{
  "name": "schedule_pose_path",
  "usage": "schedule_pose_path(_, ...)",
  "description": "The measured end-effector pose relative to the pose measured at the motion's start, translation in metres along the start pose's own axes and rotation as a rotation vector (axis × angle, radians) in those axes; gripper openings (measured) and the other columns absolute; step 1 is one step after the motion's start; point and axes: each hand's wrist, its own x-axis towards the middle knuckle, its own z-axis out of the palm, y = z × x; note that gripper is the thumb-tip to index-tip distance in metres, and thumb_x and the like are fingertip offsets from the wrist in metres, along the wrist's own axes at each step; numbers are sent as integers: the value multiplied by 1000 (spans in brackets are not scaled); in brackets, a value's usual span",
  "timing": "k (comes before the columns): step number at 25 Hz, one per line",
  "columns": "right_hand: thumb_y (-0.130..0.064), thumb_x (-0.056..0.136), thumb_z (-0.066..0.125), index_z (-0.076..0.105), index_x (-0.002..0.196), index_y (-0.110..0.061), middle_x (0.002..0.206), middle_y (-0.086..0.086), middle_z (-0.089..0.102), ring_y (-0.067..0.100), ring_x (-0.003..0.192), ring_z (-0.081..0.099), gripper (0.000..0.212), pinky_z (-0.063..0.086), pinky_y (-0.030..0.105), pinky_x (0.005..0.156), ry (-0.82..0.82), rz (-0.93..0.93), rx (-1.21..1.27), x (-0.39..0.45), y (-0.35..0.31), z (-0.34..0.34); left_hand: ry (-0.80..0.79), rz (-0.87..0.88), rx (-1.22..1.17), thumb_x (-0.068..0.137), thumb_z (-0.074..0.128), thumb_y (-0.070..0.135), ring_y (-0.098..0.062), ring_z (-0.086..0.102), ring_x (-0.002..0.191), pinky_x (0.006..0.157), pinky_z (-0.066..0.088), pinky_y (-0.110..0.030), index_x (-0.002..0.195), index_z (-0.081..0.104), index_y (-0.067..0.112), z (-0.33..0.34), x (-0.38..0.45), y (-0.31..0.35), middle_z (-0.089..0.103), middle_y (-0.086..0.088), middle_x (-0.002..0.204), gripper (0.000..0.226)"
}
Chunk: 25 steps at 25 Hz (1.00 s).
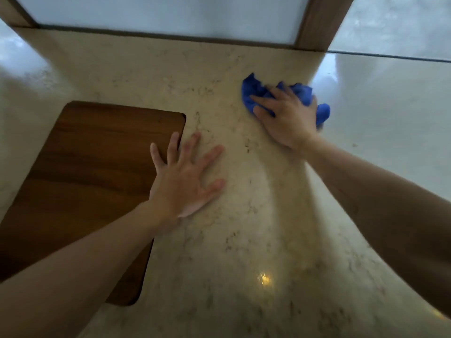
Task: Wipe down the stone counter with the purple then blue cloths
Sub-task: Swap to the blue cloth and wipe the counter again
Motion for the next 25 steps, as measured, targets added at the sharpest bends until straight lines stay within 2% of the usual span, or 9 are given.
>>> schedule_pose_path(6, -59, 100, 30, 46, 136, -56, 157, -16, 33, 17, 151, 15, 40, 0, 66, 111, -11, -68, -28, -185, -54, 19, -14, -41, -52, 84, 24, 74, -32, 2, 151, 115, 2, -71, 148, 21, 47, -9, -33, 10, 12, 4, 164, 69)
schedule_pose_path(8, -61, 99, 29, 46, 136, -56, 158, -17, 32, 17, 151, 15, 41, -1, 68, 111, -8, -49, -38, -243, -65, 23, 4, 28, -58, 85, 24, 71, -31, 9, 150, 114, 7, -70, 147, 25, 45, -7, -70, 25, 18, 2, 162, 67)
schedule_pose_path(11, -68, 95, 19, 41, 137, -59, 159, -21, 25, 14, 152, 7, 49, -2, 68, 112, -44, 8, -25, -319, -89, 27, 131, 165, -40, 89, 35, 65, -30, 24, 145, 110, 19, -61, 146, 35, 39, 6, -150, 40, 31, 0, 158, 63)
schedule_pose_path(13, -72, 92, 14, 36, 138, -62, 160, -23, 21, 9, 151, 1, 52, -3, 66, 113, -73, 33, -5, -362, -106, 32, 134, 182, -133, 92, 47, 59, -28, 24, 146, 109, 19, -56, 151, 32, 39, 10, -195, 40, 30, 0, 159, 64)
schedule_pose_path(15, -73, 92, 14, 33, 138, -63, 160, -24, 19, 8, 151, -2, 51, -2, 65, 113, -76, 37, 1, -402, -121, 37, 92, 261, -156, 93, 54, 52, -28, 22, 149, 113, 19, -58, 153, 26, 40, 8, -236, 39, 27, -1, 162, 68)
schedule_pose_path(17, -71, 94, 16, 35, 139, -61, 160, -24, 18, 8, 151, -2, 50, -4, 65, 113, -69, 32, -10, -433, -134, 39, 39, 427, -111, 94, 48, 51, -26, 16, 152, 115, 15, -63, 153, 22, 42, 7, -272, 41, 20, 4, 165, 64)
schedule_pose_path(19, -71, 93, 14, 41, 138, -55, 160, -23, 19, 9, 151, -1, 54, -6, 66, 113, -67, 36, -37, -458, -145, 40, -16, 512, -78, 94, 32, 59, -20, 8, 153, 117, 6, -65, 154, 20, 41, 11, -306, 44, 12, 12, 166, 64)
schedule_pose_path(22, -72, 93, 10, 45, 137, -53, 160, -22, 19, 11, 151, 1, 59, -9, 65, 112, -75, 42, -71, -493, -163, 44, -50, 484, -43, 92, 22, 65, -17, 2, 154, 118, 0, -64, 155, 15, 42, 20, -346, 43, 8, 15, 166, 68)
schedule_pose_path(25, -71, 93, 8, 39, 141, -54, 161, -21, 17, 12, 151, -2, 59, -10, 66, 113, -101, 87, -85, -519, -180, 46, -47, 481, -75, 92, 24, 67, -19, 12, 152, 117, 6, -65, 151, 27, 43, 21, -365, 36, 22, 11, 164, 64)
